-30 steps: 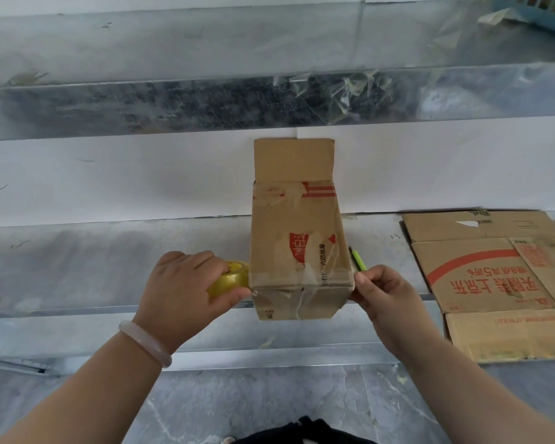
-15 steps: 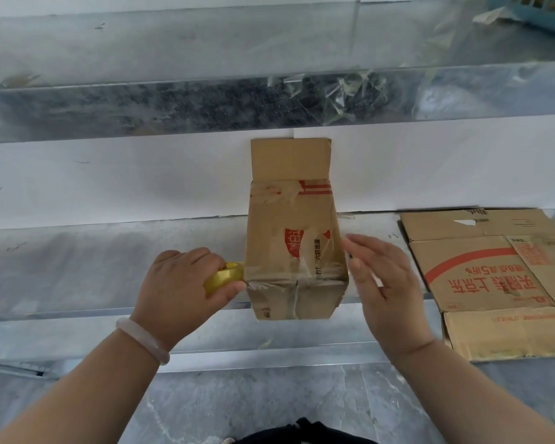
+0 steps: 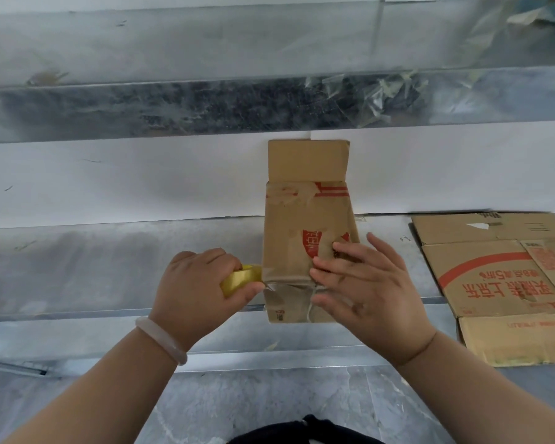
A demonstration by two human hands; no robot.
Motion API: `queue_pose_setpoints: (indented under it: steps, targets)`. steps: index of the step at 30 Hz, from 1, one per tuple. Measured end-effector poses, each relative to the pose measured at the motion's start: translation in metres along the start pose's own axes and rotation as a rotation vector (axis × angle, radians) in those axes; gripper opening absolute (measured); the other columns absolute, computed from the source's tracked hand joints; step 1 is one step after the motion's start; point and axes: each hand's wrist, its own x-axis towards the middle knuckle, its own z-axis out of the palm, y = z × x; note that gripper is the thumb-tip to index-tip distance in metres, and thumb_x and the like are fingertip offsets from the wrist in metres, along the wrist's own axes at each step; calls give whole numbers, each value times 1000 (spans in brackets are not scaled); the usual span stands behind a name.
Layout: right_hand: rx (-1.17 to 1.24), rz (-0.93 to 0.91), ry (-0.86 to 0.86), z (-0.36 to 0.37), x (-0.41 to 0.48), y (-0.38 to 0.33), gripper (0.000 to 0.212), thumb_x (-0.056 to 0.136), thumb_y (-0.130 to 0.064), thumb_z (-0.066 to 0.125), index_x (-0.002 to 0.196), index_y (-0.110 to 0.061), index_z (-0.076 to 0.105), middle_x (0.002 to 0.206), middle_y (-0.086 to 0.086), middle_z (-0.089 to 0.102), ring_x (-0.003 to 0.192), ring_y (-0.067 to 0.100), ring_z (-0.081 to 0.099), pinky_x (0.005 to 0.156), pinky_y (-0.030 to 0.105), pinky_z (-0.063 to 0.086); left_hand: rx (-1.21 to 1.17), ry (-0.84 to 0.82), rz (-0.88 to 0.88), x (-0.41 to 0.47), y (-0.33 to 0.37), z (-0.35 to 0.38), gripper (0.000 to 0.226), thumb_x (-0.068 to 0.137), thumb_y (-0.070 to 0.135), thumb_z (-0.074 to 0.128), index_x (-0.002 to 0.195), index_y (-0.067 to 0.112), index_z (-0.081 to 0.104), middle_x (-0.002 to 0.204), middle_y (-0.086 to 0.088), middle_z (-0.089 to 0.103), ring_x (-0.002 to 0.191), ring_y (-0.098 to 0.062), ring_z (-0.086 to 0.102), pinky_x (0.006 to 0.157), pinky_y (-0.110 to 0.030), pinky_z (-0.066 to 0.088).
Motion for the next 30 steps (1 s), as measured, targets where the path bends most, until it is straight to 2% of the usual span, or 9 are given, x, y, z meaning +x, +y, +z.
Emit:
queue_pose_setpoints:
  steps: [2, 4, 9, 16, 18, 21, 27, 30]
  targets:
    - [94, 117, 22, 4, 13, -8, 25, 86, -48, 66, 90, -28, 79, 99, -17, 73, 105, 14, 63, 96, 44, 46, -5, -10, -4, 0, -3, -1, 50, 82, 69, 43, 73, 25, 63, 67, 13, 56, 52, -10, 50, 62, -26, 39]
    - [171, 154, 45, 9, 18, -9, 19, 82, -44, 70, 86, -28, 79, 96, -18, 72, 100, 15, 61, 90, 42, 46, -15, -10, -2, 0, -6, -1, 50, 82, 70, 42, 72, 25, 63, 66, 12, 56, 52, -10, 50, 61, -25, 37]
    - [118, -2, 96, 17, 6, 2, 11, 85, -29, 76, 91, -20, 79, 100, -8, 72, 93, 21, 63, 81, 45, 49, -25, -10, 33, 3, -4, 2, 49, 82, 69, 44, 72, 24, 63, 65, 11, 55, 51, -12, 50, 60, -27, 39]
    - [83, -60, 85, 19, 5, 1, 16, 93, -26, 67, 101, -17, 78, 107, -5, 72, 98, 20, 63, 85, 43, 50, -27, 3, 72, 4, -6, 3, 49, 83, 66, 45, 70, 23, 62, 63, 10, 55, 49, -13, 48, 57, -26, 36]
    - [98, 1, 71, 18, 6, 0, 21, 92, -36, 67, 99, -20, 78, 106, -8, 72, 98, 20, 64, 85, 44, 50, -24, 7, 73, 5, -6, 3, 49, 83, 67, 44, 69, 23, 62, 63, 10, 54, 48, -14, 47, 57, -26, 37]
    - [88, 88, 98, 18, 11, -8, 32, 80, -51, 74, 90, -21, 79, 101, -10, 73, 96, 18, 65, 85, 42, 51, -15, 10, 75, 6, -6, 1, 49, 83, 67, 43, 69, 24, 61, 63, 10, 53, 47, -13, 44, 57, -25, 33]
    - [-74, 30, 166, 26, 10, -15, 28, 84, -47, 73, 83, -19, 77, 96, -7, 73, 88, 20, 65, 81, 41, 50, -32, 9, 95, 7, -7, 1, 49, 85, 66, 42, 69, 24, 60, 62, 10, 53, 47, -11, 41, 56, -25, 33]
    - [-102, -23, 179, 27, 9, -15, 21, 87, -37, 74, 85, -17, 77, 97, -5, 73, 86, 21, 64, 79, 42, 49, -30, 10, 102, 7, -7, 1, 49, 85, 66, 42, 68, 23, 59, 61, 10, 51, 46, -11, 40, 55, -25, 33]
